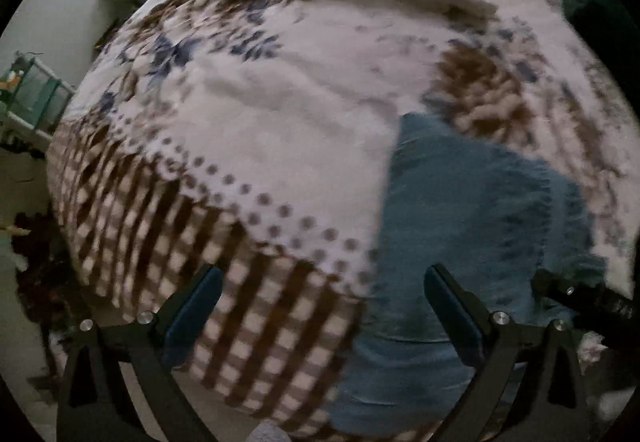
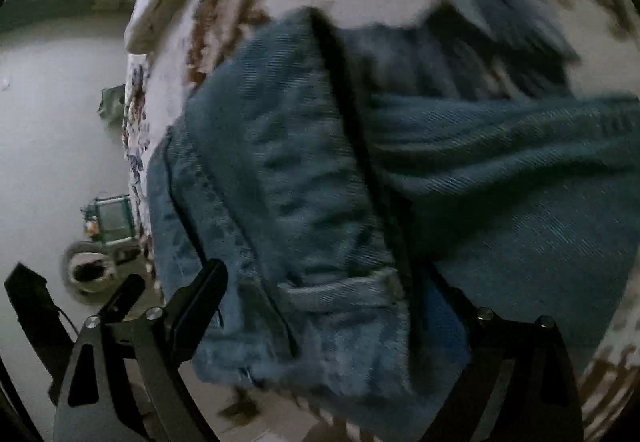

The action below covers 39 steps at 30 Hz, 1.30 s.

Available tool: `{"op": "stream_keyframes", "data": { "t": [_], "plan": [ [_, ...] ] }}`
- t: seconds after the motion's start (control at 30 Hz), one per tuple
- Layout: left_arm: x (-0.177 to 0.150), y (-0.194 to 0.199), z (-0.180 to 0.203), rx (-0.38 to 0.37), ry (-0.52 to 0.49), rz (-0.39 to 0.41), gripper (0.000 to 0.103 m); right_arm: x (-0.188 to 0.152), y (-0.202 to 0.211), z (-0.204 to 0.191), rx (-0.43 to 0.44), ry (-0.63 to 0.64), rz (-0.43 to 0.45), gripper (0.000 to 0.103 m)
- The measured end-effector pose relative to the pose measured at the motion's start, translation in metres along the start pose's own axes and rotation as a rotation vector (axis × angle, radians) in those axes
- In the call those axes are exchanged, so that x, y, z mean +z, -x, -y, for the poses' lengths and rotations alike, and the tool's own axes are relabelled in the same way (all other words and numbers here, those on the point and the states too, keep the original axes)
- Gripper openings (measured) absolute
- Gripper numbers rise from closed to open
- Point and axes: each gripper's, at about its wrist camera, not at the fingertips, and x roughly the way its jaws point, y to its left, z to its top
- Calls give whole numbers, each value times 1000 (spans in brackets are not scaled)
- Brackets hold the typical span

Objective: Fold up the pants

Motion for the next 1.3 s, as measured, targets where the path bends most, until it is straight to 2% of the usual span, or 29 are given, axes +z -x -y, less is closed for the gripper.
{"op": "stream_keyframes", "data": {
  "t": [0.07, 0.1, 0.13, 0.37, 0.43, 0.5, 0.57, 0.6, 0.7, 0.87, 1.0, 1.07, 1.1, 1.17, 1.2, 1.23, 1.3],
  "plan": [
    [-2, -6, -1, 19, -1, -18, 103, -10, 10, -12, -63, 41, 42, 38],
    [-3, -8, -1, 15, 0, -30, 103, -15, 18, -14, -82, 37, 63, 24],
    [-4, -9, 0, 5, 1, -37, 103, -18, 26, -14, -83, 28, 79, 22],
    [-6, 1, 19, -27, -51, -28, 103, -56, 120, 10, -138, -76, 239, 20],
    [-6, 1, 28, -32, -74, -28, 103, -69, 150, 34, -177, -131, 263, 20],
    [-6, 0, 34, -43, -87, -27, 103, -77, 163, 70, -227, -198, 250, 20],
    [-6, -2, 40, -52, -97, -30, 103, -83, 161, 96, -233, -232, 209, 21],
    [-6, -4, 44, -59, -105, -35, 103, -83, 154, 114, -184, -253, 153, 23],
    [-6, -6, 57, -90, -118, -48, 103, -76, 144, 138, -121, -313, 90, 43],
    [10, -12, 84, -159, -135, -52, 103, -67, 157, 143, -101, -335, 185, 65],
    [39, -39, 107, -263, -106, -110, 103, -48, 151, 149, -102, -347, 228, 66],
    [53, -52, 116, -319, -84, -130, 103, -36, 142, 155, -103, -346, 222, 66],
    [60, -62, 123, -365, -84, -149, 101, -30, 134, 160, -87, -348, 198, 66],
    [69, -77, 136, -392, -99, -177, 71, -25, 121, 167, -47, -368, 182, 64],
    [73, -83, 141, -424, -106, -189, 51, -25, 121, 168, -80, -365, 195, 48],
    [75, -86, 143, -441, -106, -196, 45, -26, 121, 170, -123, -361, 191, 35],
    [76, -89, 145, -448, -92, -198, 44, -27, 119, 174, -125, -387, 193, 35]
  ]
}}
